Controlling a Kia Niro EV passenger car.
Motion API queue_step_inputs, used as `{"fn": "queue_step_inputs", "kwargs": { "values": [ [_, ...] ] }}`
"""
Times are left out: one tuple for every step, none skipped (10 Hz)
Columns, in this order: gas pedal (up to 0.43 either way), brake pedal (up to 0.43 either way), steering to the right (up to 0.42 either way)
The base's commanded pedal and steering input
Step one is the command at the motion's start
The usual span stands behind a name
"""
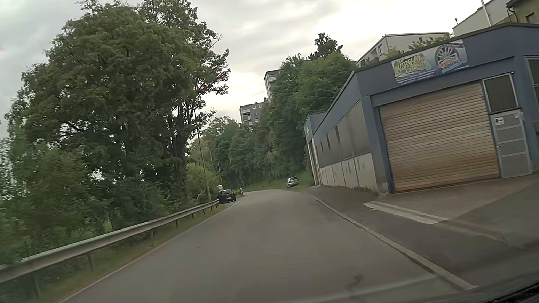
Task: Follow the waypoints while adhering to traffic rules and regulations
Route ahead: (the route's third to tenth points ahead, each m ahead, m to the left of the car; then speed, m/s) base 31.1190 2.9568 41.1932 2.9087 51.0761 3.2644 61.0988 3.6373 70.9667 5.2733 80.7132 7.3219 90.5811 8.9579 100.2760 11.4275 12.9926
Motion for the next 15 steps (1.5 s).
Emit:
{"fn": "queue_step_inputs", "kwargs": {
  "values": [
    [0.087, 0.0, -0.013],
    [0.087, 0.0, -0.014],
    [0.087, 0.0, -0.014],
    [0.087, 0.0, -0.014],
    [0.087, 0.0, -0.014],
    [0.087, 0.0, -0.014],
    [0.087, 0.0, -0.013],
    [0.087, 0.0, -0.011],
    [0.087, 0.0, -0.008],
    [0.087, 0.0, -0.008],
    [0.087, 0.0, -0.008],
    [0.087, 0.0, -0.007],
    [0.087, 0.0, -0.007],
    [0.087, 0.0, -0.006],
    [0.087, 0.0, -0.006]
  ]
}}
